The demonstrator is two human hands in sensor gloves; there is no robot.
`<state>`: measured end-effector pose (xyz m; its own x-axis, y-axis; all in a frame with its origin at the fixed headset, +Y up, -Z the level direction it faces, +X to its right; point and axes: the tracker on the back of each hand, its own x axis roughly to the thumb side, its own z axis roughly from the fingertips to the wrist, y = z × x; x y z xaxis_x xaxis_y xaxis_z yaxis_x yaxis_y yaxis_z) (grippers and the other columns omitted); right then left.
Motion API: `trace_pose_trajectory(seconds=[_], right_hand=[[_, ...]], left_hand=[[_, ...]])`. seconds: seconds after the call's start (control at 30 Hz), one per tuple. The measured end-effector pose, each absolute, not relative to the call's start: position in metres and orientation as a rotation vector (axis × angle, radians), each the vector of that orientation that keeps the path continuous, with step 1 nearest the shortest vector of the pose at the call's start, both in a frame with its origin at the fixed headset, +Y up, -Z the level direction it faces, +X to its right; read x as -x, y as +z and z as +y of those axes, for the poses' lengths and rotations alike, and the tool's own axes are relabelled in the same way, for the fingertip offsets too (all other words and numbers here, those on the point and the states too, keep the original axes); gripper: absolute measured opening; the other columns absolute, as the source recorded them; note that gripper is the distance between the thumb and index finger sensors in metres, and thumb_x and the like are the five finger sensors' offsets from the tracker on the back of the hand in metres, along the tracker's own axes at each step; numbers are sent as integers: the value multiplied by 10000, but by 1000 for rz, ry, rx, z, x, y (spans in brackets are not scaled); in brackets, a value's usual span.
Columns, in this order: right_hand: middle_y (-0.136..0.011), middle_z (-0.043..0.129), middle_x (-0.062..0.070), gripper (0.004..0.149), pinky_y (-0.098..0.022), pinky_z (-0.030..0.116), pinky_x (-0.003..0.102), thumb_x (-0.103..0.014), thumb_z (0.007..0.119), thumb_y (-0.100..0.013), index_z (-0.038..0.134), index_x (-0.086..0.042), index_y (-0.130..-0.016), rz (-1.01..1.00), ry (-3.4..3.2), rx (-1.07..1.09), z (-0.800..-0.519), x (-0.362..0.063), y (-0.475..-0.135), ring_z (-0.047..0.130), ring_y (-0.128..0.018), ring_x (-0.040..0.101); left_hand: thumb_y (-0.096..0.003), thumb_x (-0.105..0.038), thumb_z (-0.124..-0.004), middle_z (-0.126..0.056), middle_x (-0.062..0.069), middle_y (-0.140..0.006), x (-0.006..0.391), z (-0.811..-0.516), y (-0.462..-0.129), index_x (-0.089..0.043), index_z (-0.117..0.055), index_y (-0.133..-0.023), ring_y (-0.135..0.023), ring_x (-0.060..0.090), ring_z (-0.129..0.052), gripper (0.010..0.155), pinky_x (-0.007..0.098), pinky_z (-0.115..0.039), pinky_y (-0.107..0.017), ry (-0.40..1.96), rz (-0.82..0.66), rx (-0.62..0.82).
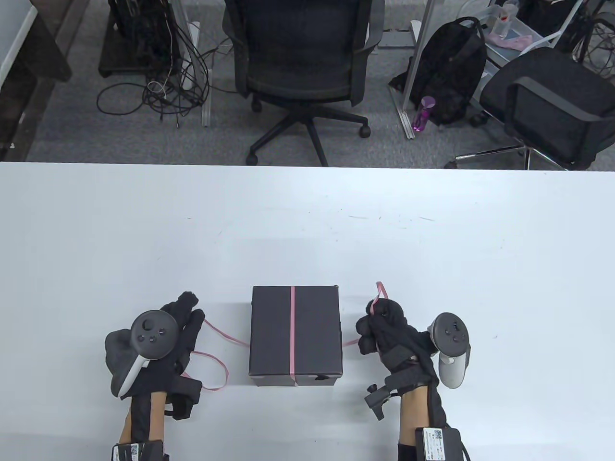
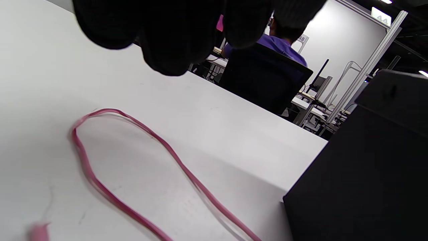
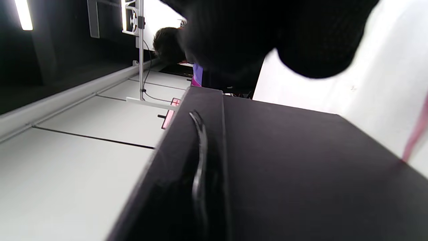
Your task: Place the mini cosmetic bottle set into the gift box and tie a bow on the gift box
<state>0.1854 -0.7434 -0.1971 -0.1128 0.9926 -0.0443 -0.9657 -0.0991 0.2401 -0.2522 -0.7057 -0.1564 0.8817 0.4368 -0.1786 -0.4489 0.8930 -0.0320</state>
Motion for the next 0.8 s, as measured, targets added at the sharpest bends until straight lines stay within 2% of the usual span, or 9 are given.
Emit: trace_pose_trajectory(seconds=[0.07, 0.2, 0.37, 0.43, 0.6, 0.8], right_hand=[[-658, 835, 151, 473, -292, 863, 359, -131, 544, -599, 429, 125, -980, 201, 1667, -131, -741, -186, -197, 859, -270, 74], [-607, 848, 123, 476, -200, 858, 301, -153, 552, -612, 439, 133, -976, 212, 1682, -149, -738, -186, -196, 850, -217, 56], [-528, 865, 66, 521, -160, 857, 283, -225, 582, -628, 469, 145, -976, 218, 1683, -180, -738, -185, -197, 844, -176, 42], [-507, 867, 52, 548, -153, 857, 280, -261, 606, -626, 483, 145, -974, 209, 1688, -177, -738, -185, -196, 844, -167, 40], [-497, 871, 53, 534, -148, 858, 277, -245, 633, -624, 500, 143, -967, 202, 1697, -162, -738, -186, -196, 845, -160, 38], [-494, 874, 55, 537, -149, 858, 275, -252, 651, -625, 513, 139, -967, 229, 1694, -181, -739, -185, -196, 846, -158, 36]], left_hand=[[-615, -440, -644, -777, 138, -1063, 252, -706, -158, -244, -681, -1108, -814, 328, -953, 531, 511, -824, -600, 423, 152, 83], [-604, -330, -686, -773, 93, -1065, 250, -713, -163, -283, -741, -1046, -831, 296, -946, 448, 508, -817, -618, 259, 160, 165], [-576, -232, -734, -686, 70, -1115, 255, -736, -170, -376, -710, -1035, -906, 279, -882, 482, 534, -780, -665, 20, 211, 278], [-570, -231, -748, -623, 86, -1145, 257, -749, -173, -404, -647, -1062, -949, 290, -837, 531, 552, -755, -688, -45, 223, 354], [-562, -297, -776, -594, 86, -1147, 258, -770, -176, -409, -563, -1096, -954, 298, -803, 586, 558, -735, -702, -158, 244, 427], [-567, -350, -763, -587, 94, -1137, 257, -782, -178, -403, -520, -1102, -943, 300, -790, 591, 572, -717, -706, -229, 276, 439]])
